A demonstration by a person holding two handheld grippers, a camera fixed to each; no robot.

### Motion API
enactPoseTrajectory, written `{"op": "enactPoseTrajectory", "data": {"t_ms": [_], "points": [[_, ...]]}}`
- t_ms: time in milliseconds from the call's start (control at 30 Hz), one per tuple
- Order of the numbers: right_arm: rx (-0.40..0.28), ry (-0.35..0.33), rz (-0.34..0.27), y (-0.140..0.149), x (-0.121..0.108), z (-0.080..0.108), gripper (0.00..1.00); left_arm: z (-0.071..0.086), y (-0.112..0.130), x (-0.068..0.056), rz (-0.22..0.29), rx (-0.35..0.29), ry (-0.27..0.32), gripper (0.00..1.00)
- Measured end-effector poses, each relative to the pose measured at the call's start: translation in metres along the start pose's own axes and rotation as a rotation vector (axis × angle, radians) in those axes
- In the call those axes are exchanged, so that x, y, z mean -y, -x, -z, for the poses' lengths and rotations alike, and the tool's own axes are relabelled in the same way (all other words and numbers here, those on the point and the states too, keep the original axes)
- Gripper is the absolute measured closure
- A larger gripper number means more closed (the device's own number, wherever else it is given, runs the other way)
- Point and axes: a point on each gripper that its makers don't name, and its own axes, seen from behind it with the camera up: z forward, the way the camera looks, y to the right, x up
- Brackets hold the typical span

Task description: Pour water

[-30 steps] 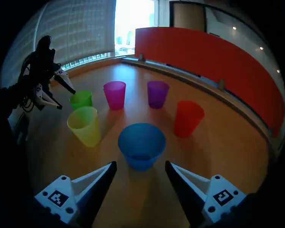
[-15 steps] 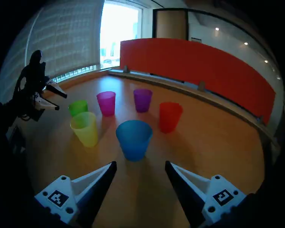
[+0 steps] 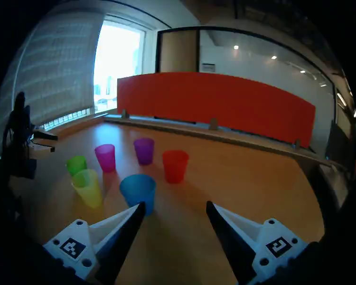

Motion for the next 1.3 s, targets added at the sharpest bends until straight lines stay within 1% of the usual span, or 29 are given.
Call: {"op": "enactPoseTrajectory", "data": {"t_ms": [200, 300, 467, 700, 800, 900, 1000, 1100, 1300], "points": [[-0.113, 0.094, -0.039, -0.024, -0.018, 0.007, 0.01, 0.012, -0.024, 0.022, 0.016, -0.111, -0.11, 0.0], [-0.167, 0.138, -0.045, -0.036, -0.026, 0.011, 0.01, 0.017, -0.032, 0.028, 0.04, -0.152, -0.15, 0.0], [-0.252, 0.219, -0.059, -0.053, -0.037, 0.017, 0.01, 0.021, -0.045, 0.03, 0.087, -0.214, -0.185, 0.0], [-0.351, 0.315, -0.1, -0.068, -0.052, 0.027, 0.01, 0.029, -0.068, 0.046, 0.135, -0.317, -0.276, 0.0], [-0.377, 0.339, -0.12, -0.069, -0.057, 0.03, 0.01, 0.029, -0.073, 0.049, 0.158, -0.34, -0.29, 0.0], [-0.388, 0.35, -0.132, -0.069, -0.061, 0.031, 0.01, 0.027, -0.077, 0.053, 0.174, -0.358, -0.3, 0.0], [-0.399, 0.365, -0.139, -0.07, -0.065, 0.033, 0.01, 0.026, -0.079, 0.055, 0.172, -0.369, -0.316, 0.0], [-0.413, 0.38, -0.14, -0.071, -0.069, 0.034, 0.01, 0.024, -0.077, 0.056, 0.16, -0.373, -0.341, 0.0], [-0.415, 0.395, -0.153, -0.068, -0.073, 0.033, 0.01, 0.017, -0.073, 0.049, 0.156, -0.383, -0.366, 0.0]]}}
